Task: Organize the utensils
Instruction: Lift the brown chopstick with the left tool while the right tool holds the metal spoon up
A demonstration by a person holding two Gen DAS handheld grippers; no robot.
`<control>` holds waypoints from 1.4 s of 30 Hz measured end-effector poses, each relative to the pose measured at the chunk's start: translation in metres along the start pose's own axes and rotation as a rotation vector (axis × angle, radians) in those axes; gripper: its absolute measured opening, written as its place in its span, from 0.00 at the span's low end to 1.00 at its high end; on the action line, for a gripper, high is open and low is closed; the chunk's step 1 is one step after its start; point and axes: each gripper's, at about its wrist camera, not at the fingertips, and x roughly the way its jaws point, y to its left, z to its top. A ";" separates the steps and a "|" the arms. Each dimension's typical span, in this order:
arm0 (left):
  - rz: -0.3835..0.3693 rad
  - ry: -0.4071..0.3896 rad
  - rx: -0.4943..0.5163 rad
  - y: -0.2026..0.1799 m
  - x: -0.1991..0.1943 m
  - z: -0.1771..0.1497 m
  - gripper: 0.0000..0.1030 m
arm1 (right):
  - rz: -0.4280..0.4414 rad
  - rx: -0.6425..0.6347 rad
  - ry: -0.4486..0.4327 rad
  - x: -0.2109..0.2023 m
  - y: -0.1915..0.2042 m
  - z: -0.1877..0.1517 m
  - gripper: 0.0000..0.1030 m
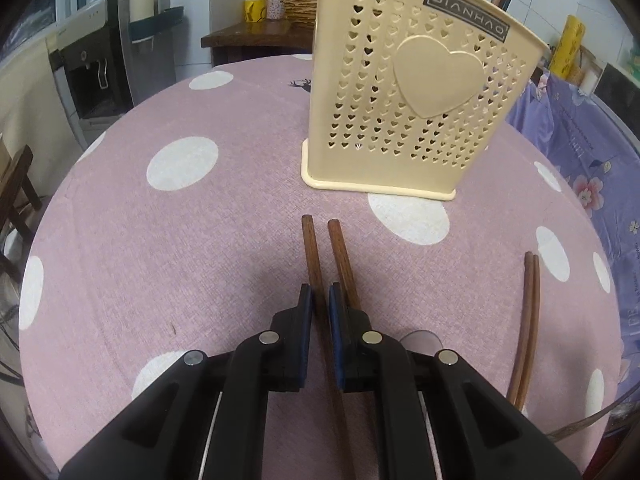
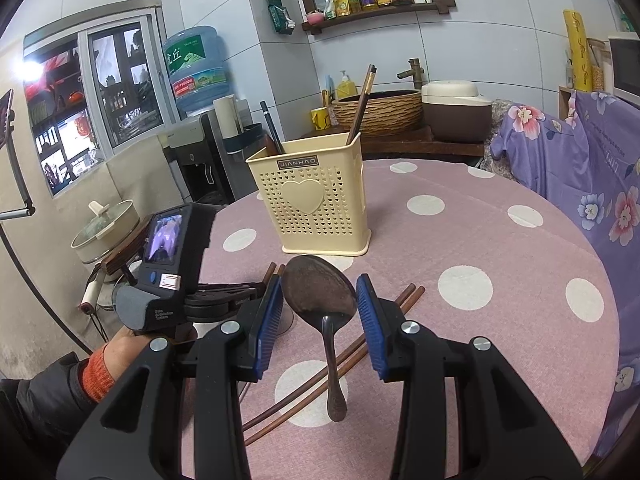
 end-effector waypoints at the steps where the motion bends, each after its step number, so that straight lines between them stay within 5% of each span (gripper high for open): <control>1: -0.014 0.006 -0.015 0.002 0.000 0.001 0.10 | 0.000 0.001 0.000 0.000 0.000 0.000 0.37; 4: -0.053 0.005 -0.060 0.009 -0.003 0.001 0.14 | 0.003 0.003 0.000 -0.001 0.000 -0.001 0.37; 6: -0.095 -0.009 -0.074 0.010 -0.007 -0.001 0.26 | 0.004 0.001 0.001 -0.001 0.000 -0.001 0.37; 11: -0.034 -0.031 -0.001 0.001 -0.007 -0.001 0.35 | 0.010 0.001 0.006 0.000 0.001 0.000 0.37; 24: 0.023 -0.039 0.019 0.004 -0.003 -0.009 0.27 | 0.016 0.006 0.009 0.001 0.001 -0.001 0.37; 31: 0.101 -0.038 0.115 -0.010 0.008 0.000 0.26 | 0.010 0.008 0.010 0.002 0.002 -0.001 0.37; 36: 0.116 -0.030 0.121 -0.009 0.012 0.007 0.10 | 0.001 0.009 0.003 0.003 0.002 -0.002 0.37; 42: 0.104 -0.033 0.090 -0.007 0.011 0.007 0.08 | -0.018 -0.001 -0.005 0.004 0.005 -0.002 0.37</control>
